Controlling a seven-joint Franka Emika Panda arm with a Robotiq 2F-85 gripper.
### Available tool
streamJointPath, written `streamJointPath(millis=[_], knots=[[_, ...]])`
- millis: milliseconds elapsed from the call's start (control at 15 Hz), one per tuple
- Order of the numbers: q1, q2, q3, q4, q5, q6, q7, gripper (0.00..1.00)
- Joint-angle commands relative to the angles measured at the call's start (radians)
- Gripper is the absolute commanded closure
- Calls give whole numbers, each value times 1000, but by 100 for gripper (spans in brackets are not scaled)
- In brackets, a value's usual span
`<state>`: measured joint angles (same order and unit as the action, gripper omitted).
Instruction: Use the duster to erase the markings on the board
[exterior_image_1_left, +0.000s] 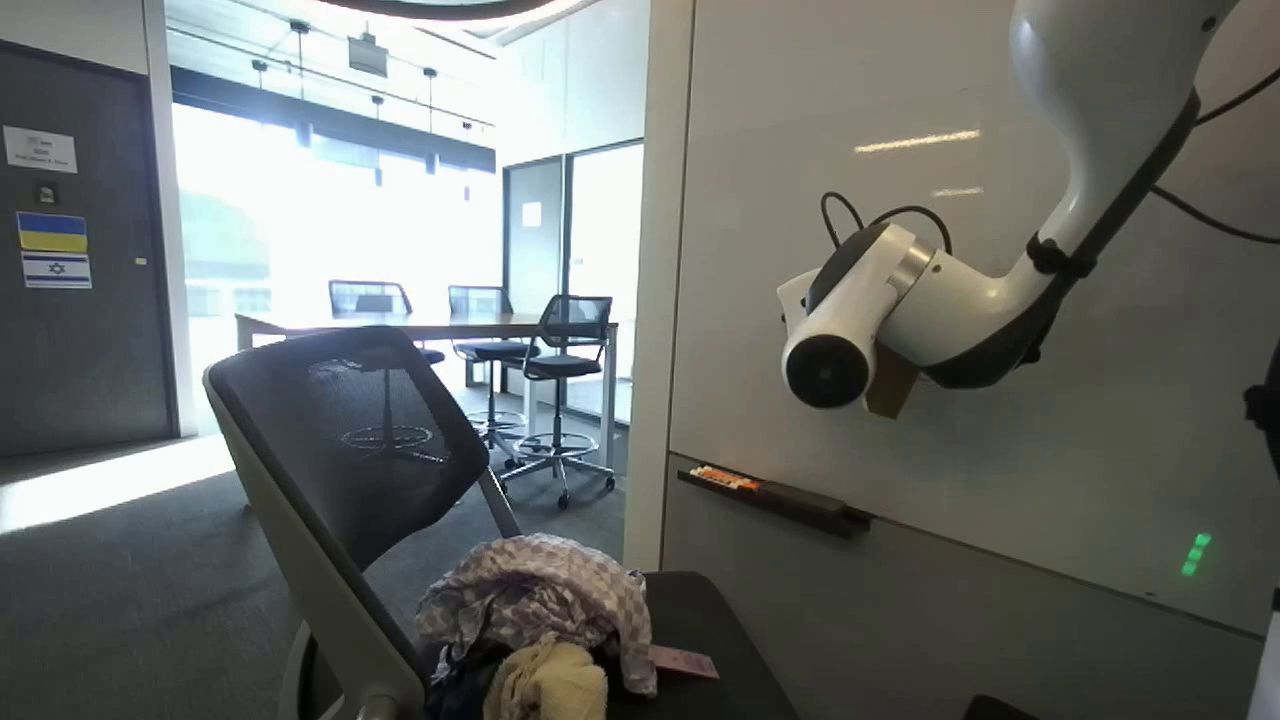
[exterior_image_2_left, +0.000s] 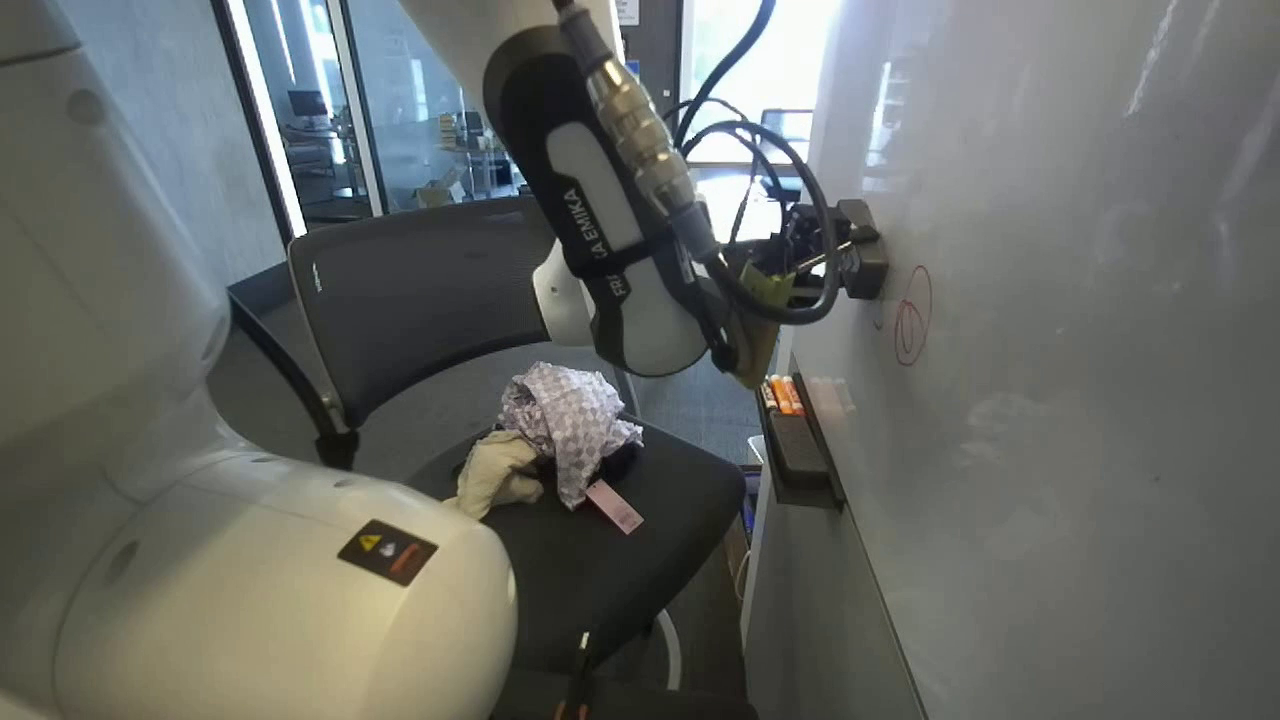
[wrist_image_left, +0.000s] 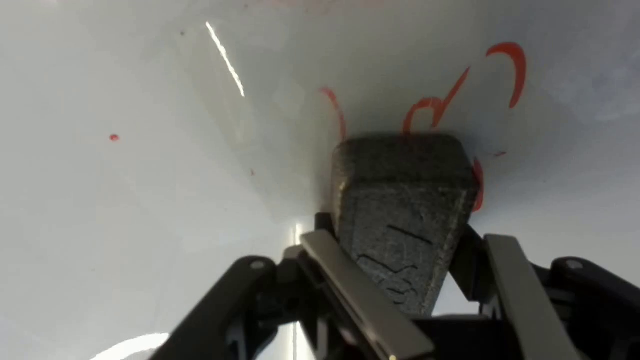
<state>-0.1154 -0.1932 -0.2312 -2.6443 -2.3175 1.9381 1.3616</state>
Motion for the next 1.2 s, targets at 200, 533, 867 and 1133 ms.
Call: streamJointPath(millis=[200,533,867,1133], knots=[[-46,8,-21,-113,87,-140,-3,68],[-35,13,-10,-119,196,-191,7,68],[-33,-69,-3,-117,319,-162,-18,68],[-62,-131,-41,-118,324,-122,20,68]])
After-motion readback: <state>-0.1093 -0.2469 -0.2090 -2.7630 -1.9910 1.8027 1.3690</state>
